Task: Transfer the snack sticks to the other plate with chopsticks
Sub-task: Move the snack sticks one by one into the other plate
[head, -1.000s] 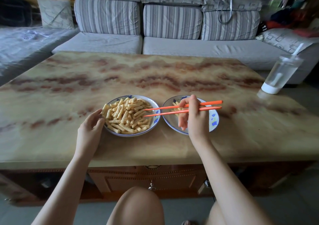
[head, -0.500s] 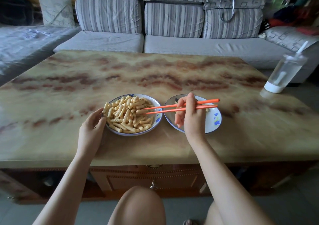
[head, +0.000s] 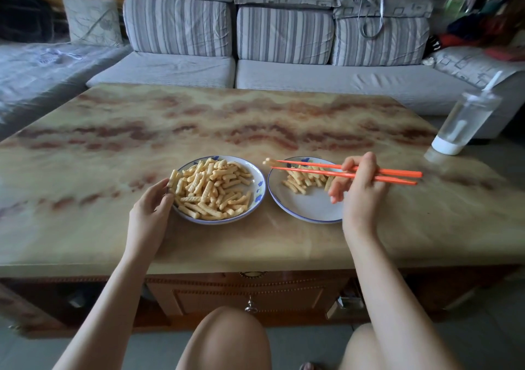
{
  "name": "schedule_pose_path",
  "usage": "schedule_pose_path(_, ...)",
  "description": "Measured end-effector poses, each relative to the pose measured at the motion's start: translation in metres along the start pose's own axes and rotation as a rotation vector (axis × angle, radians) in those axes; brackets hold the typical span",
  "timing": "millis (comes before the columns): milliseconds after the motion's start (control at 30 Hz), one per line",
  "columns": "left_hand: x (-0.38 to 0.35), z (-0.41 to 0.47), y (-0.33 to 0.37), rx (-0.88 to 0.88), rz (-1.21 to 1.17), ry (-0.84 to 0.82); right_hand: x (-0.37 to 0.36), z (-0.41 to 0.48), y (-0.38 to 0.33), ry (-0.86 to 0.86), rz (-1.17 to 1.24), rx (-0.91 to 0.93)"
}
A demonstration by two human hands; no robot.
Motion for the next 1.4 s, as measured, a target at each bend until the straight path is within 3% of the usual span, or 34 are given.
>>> schedule_pose_path(133, 0.0, -0.001, 0.002, 0.007, -0.001, 0.005, 0.016, 0.009, 0.001, 0.073, -0.013, -0.015)
schedule_pose_path(400, 0.0, -0.001, 0.002, 0.008, -0.007, 0.008, 0.009, 0.009, 0.01, 0.032, -0.165, 0.002)
schedule_pose_path(567, -0.001, -0.001, 0.001, 0.015, -0.007, 0.008, 0.009, 0.004, 0.003, 0.037, -0.104, -0.004)
schedule_pose_path(700, 0.0, 0.0, -0.001, 0.013, -0.009, 0.008, -0.003, -0.004, 0.003, -0.053, -0.056, -0.048)
schedule_pose_path(900, 0.0, 0.0, -0.002, 0.006, -0.013, 0.006, -0.03, -0.017, 0.007, -0.283, -0.176, -0.051)
schedule_pose_path(1400, -0.001, 0.001, -0.003, 0.001, -0.011, 0.008, -0.035, -0.017, 0.016, -0.315, -0.235, -0.085)
Point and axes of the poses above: each hand's wrist, its own z-axis towards the middle knuckle, its own x-axis out of the back of the hand, y = z × x, the point moved 6 cm from there along z, towards the middle knuckle, and after that the axes turned 11 degrees about -x, right-handed, at the moved point
